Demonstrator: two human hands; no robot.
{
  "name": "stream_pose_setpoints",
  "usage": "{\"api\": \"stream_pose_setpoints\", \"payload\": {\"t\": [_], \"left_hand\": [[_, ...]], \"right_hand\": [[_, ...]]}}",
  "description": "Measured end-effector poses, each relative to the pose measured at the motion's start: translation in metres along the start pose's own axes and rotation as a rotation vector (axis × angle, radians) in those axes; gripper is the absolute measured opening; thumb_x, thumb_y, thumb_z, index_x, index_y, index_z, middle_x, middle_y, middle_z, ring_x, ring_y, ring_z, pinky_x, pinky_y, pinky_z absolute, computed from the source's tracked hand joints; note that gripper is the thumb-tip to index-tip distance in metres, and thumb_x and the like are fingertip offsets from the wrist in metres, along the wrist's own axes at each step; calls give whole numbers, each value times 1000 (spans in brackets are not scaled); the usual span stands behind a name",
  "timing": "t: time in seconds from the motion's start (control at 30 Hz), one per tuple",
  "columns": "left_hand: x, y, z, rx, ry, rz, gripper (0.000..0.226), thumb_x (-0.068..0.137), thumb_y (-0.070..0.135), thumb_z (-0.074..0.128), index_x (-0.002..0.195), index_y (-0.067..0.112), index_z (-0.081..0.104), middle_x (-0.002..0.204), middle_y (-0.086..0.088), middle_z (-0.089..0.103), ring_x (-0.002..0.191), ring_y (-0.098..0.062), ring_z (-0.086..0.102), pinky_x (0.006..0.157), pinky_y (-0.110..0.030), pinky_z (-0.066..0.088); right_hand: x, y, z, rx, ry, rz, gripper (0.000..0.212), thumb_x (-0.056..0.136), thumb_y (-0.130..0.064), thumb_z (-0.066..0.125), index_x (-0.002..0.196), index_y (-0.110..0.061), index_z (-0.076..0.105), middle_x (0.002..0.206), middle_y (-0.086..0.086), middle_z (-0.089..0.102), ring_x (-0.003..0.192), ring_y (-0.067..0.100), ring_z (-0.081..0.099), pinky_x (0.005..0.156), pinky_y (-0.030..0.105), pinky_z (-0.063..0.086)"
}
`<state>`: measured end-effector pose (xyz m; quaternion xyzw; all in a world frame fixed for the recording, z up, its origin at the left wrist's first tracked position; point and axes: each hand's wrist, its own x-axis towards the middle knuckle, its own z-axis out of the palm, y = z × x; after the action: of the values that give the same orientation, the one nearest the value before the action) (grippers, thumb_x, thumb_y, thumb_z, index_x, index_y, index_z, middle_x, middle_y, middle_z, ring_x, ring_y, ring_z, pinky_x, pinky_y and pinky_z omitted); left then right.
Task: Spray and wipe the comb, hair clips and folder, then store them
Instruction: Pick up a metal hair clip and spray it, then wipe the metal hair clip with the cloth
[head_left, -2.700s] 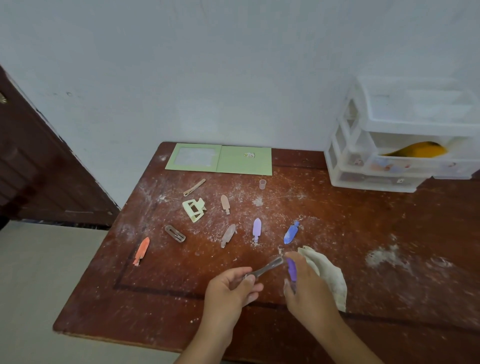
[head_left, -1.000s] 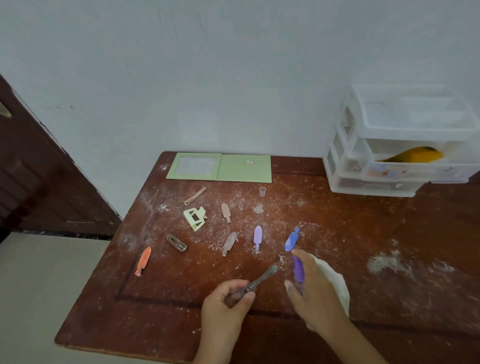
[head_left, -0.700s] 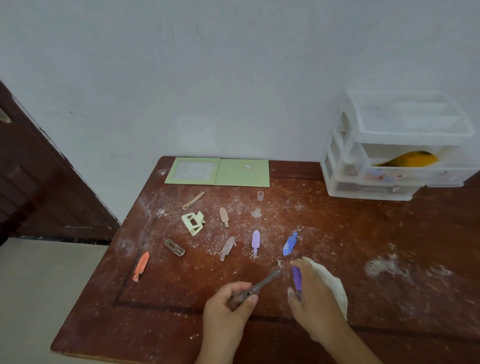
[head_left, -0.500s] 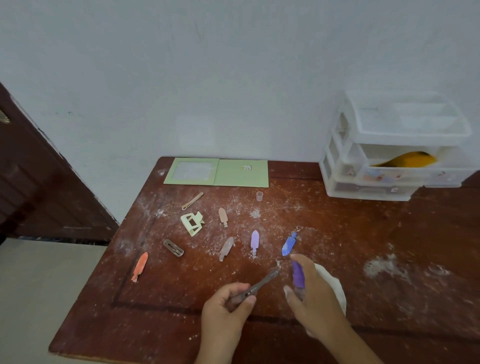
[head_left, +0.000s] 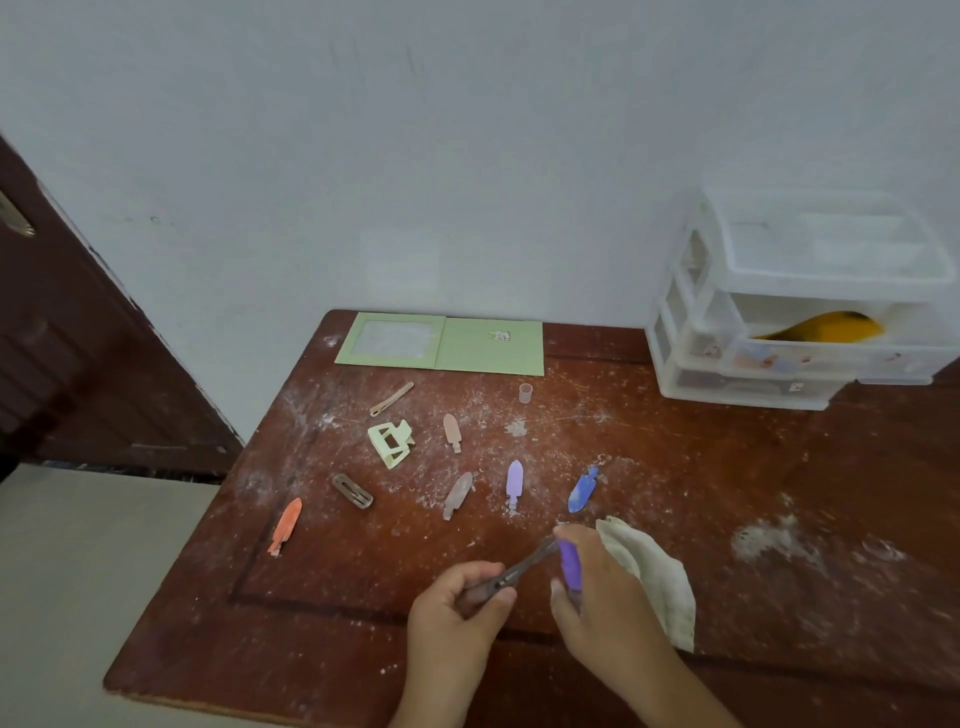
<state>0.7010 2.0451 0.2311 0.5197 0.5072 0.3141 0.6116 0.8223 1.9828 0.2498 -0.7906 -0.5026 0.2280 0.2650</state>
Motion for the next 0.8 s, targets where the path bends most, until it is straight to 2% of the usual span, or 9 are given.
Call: {"api": "stream_pose_setpoints", "payload": {"t": [0.1,0.17,0.27,0.33,0.43,0.5,0.6,0.7,0.8], "left_hand": [[0,-1,-1,-11,5,-11,31,72,-8,68,67,22,66,52,8,67,57,-3,61,54,-7,48],[1,0,-2,-14,10,-23,29,73,-7,68,67,21,66,56,7,68,58,-2,61,54,-6,47],[3,-1,-6,-71,23,-67,23,75,-6,66,68,16,66,64,-3,70,66,-15,63,61,-15,51],[6,-2,-8,-170,47,-135,19,77,-8,63,70,9,65,55,-3,70,66,-21,63,58,-18,54],[9,-6,-9,-267,80,-217,17,78,-12,60,72,4,63,49,0,68,70,-23,61,58,-21,53],[10,-9,-9,-276,60,-235,20,77,-15,59,71,4,63,51,1,69,70,-20,59,57,-17,50],[12,-7,-7,-350,12,-300,22,79,-19,51,71,-1,59,53,-3,68,73,-21,58,59,-20,54],[12,-3,-4,-469,-20,-390,21,83,-20,43,76,-3,54,75,-16,62,75,-22,57,50,-12,52],[13,-3,1,-454,-42,-433,17,84,-17,44,81,-3,53,83,-16,59,78,-21,58,51,-12,52]], "right_hand": [[-1,-3,-4,62,6,15,48,91,-25,51,132,-31,25,105,-23,35,77,-12,45,67,-1,37],[2,-1,-10,111,76,75,53,87,-23,58,125,-36,24,98,-23,43,72,-8,49,59,3,41],[10,24,-30,234,319,204,66,81,-9,63,136,-19,27,86,-5,54,60,9,54,46,14,49],[14,47,-48,285,499,256,76,79,-4,63,141,-13,20,87,1,54,61,19,54,40,22,48],[12,81,-68,321,672,340,73,81,-1,62,141,-9,20,102,16,55,71,25,52,63,33,46],[7,98,-69,365,729,409,68,82,0,61,139,-7,25,111,24,54,81,26,50,72,34,41],[-2,118,-60,432,817,506,65,81,2,61,137,-7,30,122,25,50,97,33,52,77,31,38],[-8,134,-46,401,823,549,67,79,0,65,136,-6,32,129,26,47,114,38,48,92,39,38],[-15,136,-42,346,858,520,75,75,-6,71,138,-5,29,134,22,42,122,37,42,100,43,34]]}}
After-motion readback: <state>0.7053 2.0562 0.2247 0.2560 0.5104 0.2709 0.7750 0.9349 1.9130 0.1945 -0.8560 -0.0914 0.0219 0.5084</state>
